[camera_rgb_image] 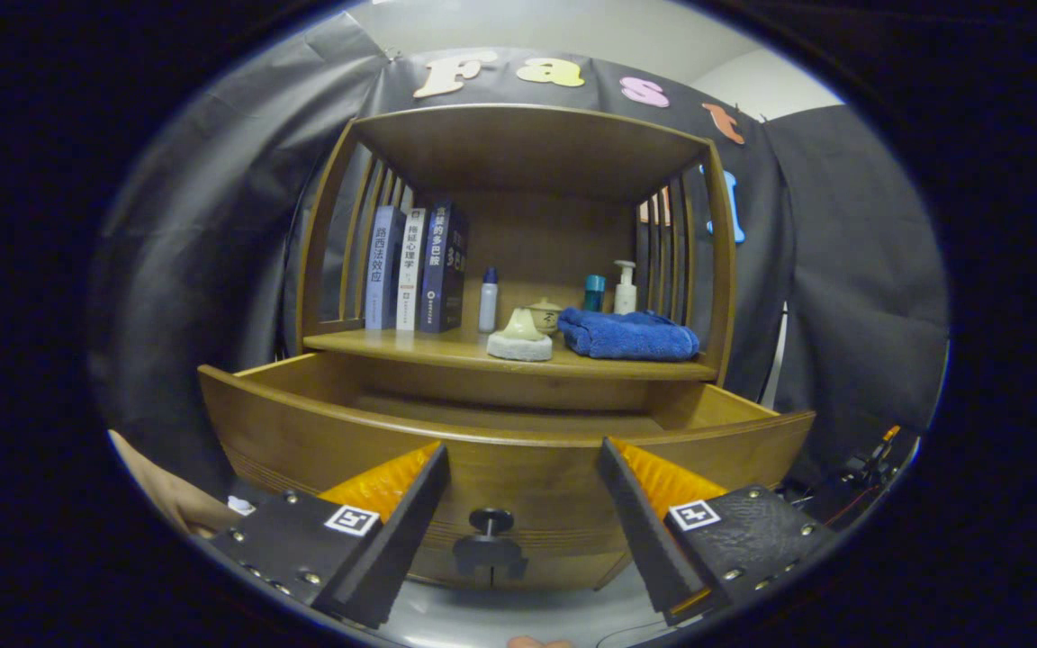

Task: Pull open the drawer, take out the items inside it, and place them on the countertop above the cabinet.

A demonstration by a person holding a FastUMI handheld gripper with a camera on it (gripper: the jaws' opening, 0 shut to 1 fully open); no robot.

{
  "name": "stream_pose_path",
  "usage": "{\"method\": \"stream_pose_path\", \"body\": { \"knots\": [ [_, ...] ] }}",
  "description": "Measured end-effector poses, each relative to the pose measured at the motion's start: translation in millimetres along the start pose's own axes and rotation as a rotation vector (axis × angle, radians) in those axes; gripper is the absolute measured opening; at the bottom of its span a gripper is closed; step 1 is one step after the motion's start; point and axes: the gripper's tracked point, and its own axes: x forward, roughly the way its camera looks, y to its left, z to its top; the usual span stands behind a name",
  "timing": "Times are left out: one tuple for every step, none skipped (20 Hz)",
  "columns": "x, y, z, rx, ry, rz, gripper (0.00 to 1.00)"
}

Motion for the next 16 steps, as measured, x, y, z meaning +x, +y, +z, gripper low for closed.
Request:
{"method": "stream_pose_path", "body": {
  "knots": [
    [1,1,0,0.008,0.003,0.004,1.00],
    [3,1,0,0.011,0.004,0.004,1.00],
    [5,1,0,0.010,0.005,0.004,1.00],
    [8,2,1,0.008,0.005,0.002,1.00],
    [9,2,1,0.008,0.006,0.000,1.00],
    [11,3,2,0.009,0.005,-0.001,1.00],
    [14,4,1,0.008,0.005,-0.003,1.00],
    [17,5,2,0.006,0.006,-0.005,1.00],
    [20,5,2,0.005,0.009,-0.007,1.00],
    [24,7,2,0.006,0.010,-0.010,1.00],
    [28,7,3,0.003,0.011,-0.013,1.00],
    [31,8,3,0.002,0.010,-0.014,1.00],
    [35,8,3,0.003,0.008,-0.013,1.00],
    [38,8,3,0.002,0.006,-0.010,1.00],
    [41,7,3,0.000,0.005,-0.008,1.00],
    [44,7,4,0.001,0.005,-0.006,1.00]
  ]
}}
